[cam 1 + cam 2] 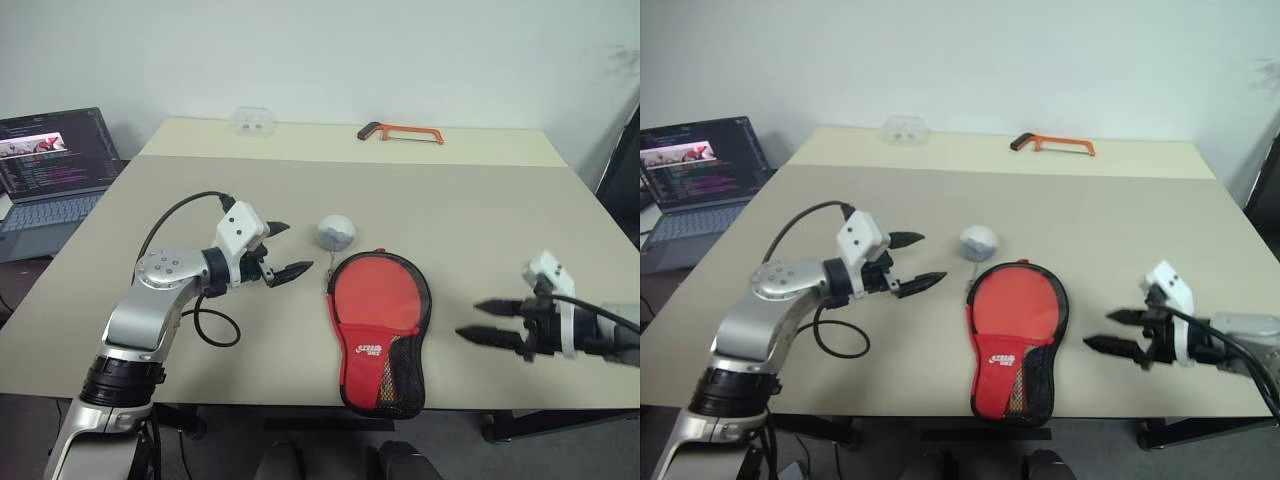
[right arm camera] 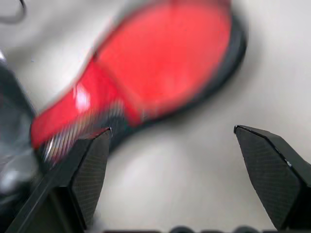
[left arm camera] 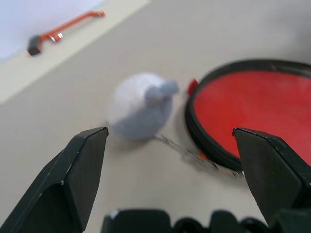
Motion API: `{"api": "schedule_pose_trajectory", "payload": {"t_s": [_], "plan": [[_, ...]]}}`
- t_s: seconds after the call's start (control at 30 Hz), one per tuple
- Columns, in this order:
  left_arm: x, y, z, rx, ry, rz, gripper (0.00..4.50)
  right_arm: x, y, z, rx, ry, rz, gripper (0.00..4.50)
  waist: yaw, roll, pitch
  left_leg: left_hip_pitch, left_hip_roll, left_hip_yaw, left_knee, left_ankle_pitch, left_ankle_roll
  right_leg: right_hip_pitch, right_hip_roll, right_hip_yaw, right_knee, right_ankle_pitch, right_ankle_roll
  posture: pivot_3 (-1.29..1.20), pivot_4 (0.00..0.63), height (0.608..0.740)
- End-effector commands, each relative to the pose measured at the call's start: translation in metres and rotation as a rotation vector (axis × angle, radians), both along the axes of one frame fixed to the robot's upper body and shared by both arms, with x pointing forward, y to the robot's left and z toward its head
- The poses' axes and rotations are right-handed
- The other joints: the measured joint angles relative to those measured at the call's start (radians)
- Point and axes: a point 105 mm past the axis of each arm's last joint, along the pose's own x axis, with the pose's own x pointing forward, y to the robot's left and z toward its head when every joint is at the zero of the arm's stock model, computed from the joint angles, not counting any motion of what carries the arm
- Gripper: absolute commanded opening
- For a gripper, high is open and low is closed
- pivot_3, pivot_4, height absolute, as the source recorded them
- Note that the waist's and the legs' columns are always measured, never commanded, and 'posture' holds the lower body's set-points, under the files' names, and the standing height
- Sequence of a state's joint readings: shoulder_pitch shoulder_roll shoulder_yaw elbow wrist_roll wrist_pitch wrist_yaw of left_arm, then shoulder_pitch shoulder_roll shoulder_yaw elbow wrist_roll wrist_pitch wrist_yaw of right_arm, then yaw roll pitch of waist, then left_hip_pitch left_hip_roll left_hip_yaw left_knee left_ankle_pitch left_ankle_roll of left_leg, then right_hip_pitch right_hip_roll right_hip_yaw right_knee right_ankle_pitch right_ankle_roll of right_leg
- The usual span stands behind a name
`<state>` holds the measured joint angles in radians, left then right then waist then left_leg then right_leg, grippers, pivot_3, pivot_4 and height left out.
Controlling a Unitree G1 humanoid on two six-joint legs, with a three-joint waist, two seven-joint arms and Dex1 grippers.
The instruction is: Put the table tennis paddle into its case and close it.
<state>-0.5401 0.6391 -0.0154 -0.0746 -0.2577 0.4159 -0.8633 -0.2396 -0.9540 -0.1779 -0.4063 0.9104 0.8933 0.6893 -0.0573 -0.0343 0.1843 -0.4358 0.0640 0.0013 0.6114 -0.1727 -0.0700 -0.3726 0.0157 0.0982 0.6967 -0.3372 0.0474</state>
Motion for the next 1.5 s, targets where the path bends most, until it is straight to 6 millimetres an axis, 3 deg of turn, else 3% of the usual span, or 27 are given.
{"api": "schedule_pose_trajectory", "payload": {"t_s": [0.03,0.17,0.33,0.63,0.9,1.2,1.43,1.5], "plan": [[0.007,-0.008,0.01,-0.001,-0.05,-0.024,4.5,0.017,0.047,0.024,0.075,-0.285,0.026,4.49,-0.004,0.0,0.0,0.0,0.0,0.0,0.0,0.0,0.0,0.0,0.0,0.0,0.0,0.0,0.0,0.0,0.15,0.74],[0.024,-0.01,0.009,0.017,-0.045,-0.007,4.5,0.043,0.081,-0.003,0.055,-0.353,-0.037,4.49,0.003,0.0,0.0,-0.001,0.0,0.0,0.0,0.0,0.0,-0.001,0.0,-0.001,0.0,0.002,-0.003,0.0,0.15,0.74],[0.045,-0.019,0.01,-0.002,-0.025,-0.003,4.5,0.061,0.1,-0.039,0.061,-0.316,-0.109,4.49,0.025,0.0,0.0,-0.003,-0.001,0.0,0.001,0.0,0.0,-0.002,-0.001,-0.001,0.0,0.002,-0.004,0.0,0.15,0.74],[0.061,-0.043,-0.001,-0.061,0.086,-0.111,4.5,0.045,0.12,-0.1,0.025,-0.105,-0.069,4.49,0.025,0.0,0.0,-0.002,-0.001,0.0,0.001,0.0,0.0,-0.001,0.0,-0.002,0.002,0.002,-0.004,0.0,0.15,0.74],[0.08,-0.047,-0.029,0.068,0.133,-0.075,4.5,0.045,0.125,-0.11,0.001,-0.09,-0.074,4.49,0.023,-0.001,-0.001,0.001,0.0,-0.001,0.001,0.0,0.0,0.001,0.0,-0.002,0.003,0.002,-0.004,0.0,0.15,0.74],[0.096,-0.078,-0.043,0.121,0.12,-0.002,4.5,0.046,0.124,-0.113,-0.014,-0.085,-0.086,4.49,0.024,-0.002,-0.002,0.001,-0.001,0.0,0.001,0.0,0.0,0.001,0.0,-0.002,0.003,0.003,-0.004,0.0,0.15,0.74],[0.105,-0.081,-0.067,0.316,0.108,0.134,4.5,0.042,0.122,-0.114,-0.013,-0.08,-0.099,4.49,0.025,-0.003,-0.003,0.001,-0.001,-0.001,0.001,0.0,0.0,0.001,0.0,-0.002,0.003,0.002,-0.004,0.0,0.15,0.74],[0.106,-0.086,-0.065,0.287,0.115,0.158,4.13,0.042,0.121,-0.115,-0.02,-0.078,-0.103,4.5,0.025,-0.004,-0.004,0.001,-0.001,-0.001,0.001,0.0,0.0,0.002,0.0,-0.003,0.003,0.002,-0.004,0.0,0.15,0.74]]}}
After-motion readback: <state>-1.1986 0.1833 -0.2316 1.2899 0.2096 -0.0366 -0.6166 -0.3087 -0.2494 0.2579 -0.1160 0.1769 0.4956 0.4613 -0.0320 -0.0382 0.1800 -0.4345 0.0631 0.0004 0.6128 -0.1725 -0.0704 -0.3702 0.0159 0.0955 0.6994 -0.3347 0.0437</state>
